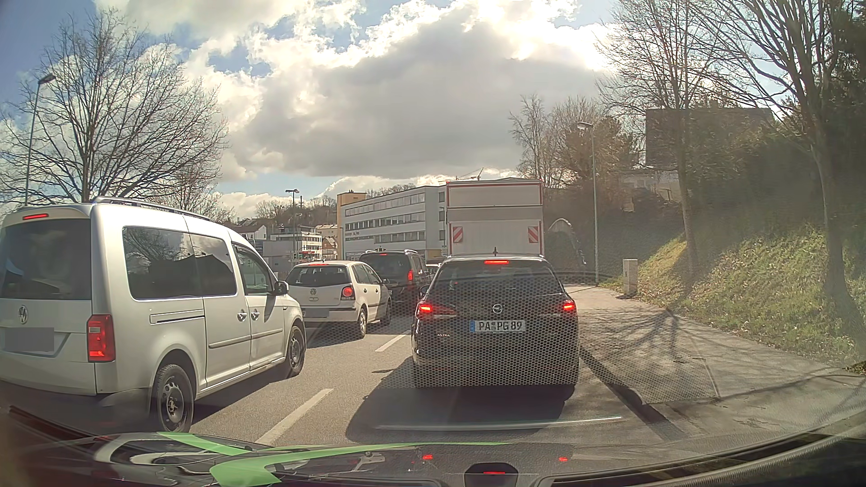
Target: Follow the waypoints while adhering to traffic rules and regulations
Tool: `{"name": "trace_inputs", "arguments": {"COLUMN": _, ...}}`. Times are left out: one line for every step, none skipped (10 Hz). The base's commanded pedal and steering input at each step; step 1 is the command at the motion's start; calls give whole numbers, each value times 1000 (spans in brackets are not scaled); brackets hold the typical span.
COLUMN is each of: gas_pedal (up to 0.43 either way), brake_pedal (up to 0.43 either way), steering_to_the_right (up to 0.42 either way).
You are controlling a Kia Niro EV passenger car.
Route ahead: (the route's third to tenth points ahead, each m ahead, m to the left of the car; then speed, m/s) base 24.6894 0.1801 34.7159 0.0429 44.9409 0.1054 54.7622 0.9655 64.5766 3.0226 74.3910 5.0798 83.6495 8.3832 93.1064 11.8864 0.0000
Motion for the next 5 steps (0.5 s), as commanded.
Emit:
{"name": "trace_inputs", "arguments": {"gas_pedal": 0, "brake_pedal": 287, "steering_to_the_right": 45}}
{"name": "trace_inputs", "arguments": {"gas_pedal": 0, "brake_pedal": 287, "steering_to_the_right": 45}}
{"name": "trace_inputs", "arguments": {"gas_pedal": 0, "brake_pedal": 287, "steering_to_the_right": 45}}
{"name": "trace_inputs", "arguments": {"gas_pedal": 0, "brake_pedal": 287, "steering_to_the_right": 45}}
{"name": "trace_inputs", "arguments": {"gas_pedal": 0, "brake_pedal": 293, "steering_to_the_right": 45}}
